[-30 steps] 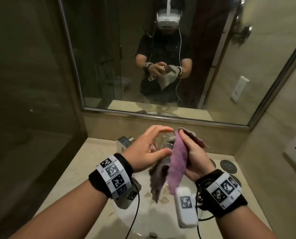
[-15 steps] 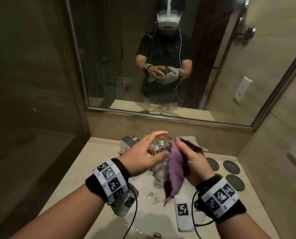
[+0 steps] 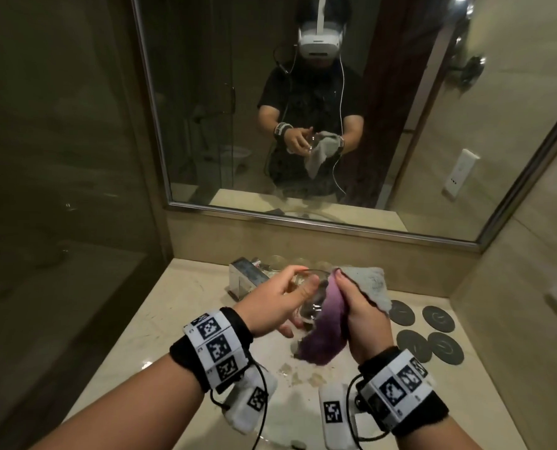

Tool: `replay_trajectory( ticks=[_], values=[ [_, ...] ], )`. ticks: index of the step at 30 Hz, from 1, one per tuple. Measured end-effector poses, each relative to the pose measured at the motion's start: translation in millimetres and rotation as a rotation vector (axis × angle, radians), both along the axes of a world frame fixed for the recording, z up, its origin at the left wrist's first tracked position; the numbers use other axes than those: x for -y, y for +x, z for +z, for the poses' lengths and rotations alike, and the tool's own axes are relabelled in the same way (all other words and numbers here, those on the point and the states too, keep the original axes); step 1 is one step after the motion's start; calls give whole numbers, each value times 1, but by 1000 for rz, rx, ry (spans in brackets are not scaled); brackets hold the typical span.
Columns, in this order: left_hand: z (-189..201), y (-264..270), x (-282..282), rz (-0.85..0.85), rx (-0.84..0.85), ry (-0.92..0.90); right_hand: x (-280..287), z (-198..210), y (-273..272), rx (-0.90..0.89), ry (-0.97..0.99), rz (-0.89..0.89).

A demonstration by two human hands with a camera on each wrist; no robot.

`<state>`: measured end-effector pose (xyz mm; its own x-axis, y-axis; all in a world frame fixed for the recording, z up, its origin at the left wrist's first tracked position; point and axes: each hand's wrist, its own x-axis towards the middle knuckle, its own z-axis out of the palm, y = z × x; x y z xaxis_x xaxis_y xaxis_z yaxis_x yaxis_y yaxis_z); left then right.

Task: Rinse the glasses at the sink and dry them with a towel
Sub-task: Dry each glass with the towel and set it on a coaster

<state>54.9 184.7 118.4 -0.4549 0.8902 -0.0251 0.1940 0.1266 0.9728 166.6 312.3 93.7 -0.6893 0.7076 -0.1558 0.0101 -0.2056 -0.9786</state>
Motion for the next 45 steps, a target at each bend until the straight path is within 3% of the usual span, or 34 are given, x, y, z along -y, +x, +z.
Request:
replay_trajectory(
  ticks=[1,2,5,6,9,12,13,15,17,18,19,21,24,26,28,30,31,33,36,38,39,42,44,45],
  values=[
    [-2,0,-1,0,33,14,2,0,0,60,94,-10],
    [-2,2,0,-19,-50,45,2,2,0,84,135,-12],
    [-9,2,2,-118,-592,137,-3,16,2,-23,-235,74],
    [-10,1,3,-143,-670,153,-3,20,4,-50,-342,133],
    [-6,-1,4,-126,-487,100,-4,12,5,-93,-302,117],
    [-2,-1,2,-26,-71,31,-5,-3,2,-4,5,-67],
    [-3,0,0,-9,-16,37,-6,-6,2,-7,56,-98],
    [-6,2,-1,-20,-207,91,-5,0,1,-14,-30,-84],
    [-11,1,-1,-90,-571,194,-8,5,2,-78,-331,29],
    [-12,-1,-1,-136,-694,239,-6,11,4,-127,-474,92],
    [-12,-2,-1,-168,-707,241,-8,11,5,-165,-561,122],
    [-9,-2,-3,-153,-533,189,-9,8,6,-165,-480,81],
    [-1,2,-4,-66,-132,81,-1,9,8,2,141,-133],
    [-1,3,-7,-54,-57,94,4,12,8,-39,335,-216],
    [-5,3,-8,-78,-268,142,0,16,3,-37,193,-215],
    [-8,0,-9,-105,-600,188,-4,23,1,-50,-248,-53],
    [-8,-2,-9,-120,-649,203,-5,25,0,-78,-400,11],
    [-7,-7,-11,-130,-495,178,-9,21,-1,-121,-397,-5],
    [-5,-11,-14,-53,-57,79,-1,20,0,-32,152,-232],
    [-9,-14,-16,-14,-42,75,1,21,-2,-40,267,-294],
    [-9,-13,-15,-22,-171,92,-3,20,-5,-31,183,-257],
    [-11,-16,-12,-107,-587,227,-8,25,-7,-19,-309,15],
    [-8,-17,-12,-116,-498,227,-10,24,-6,-54,-381,17],
    [-5,-17,-13,-94,-389,195,-10,22,-6,-51,-305,-31]
  ],
)
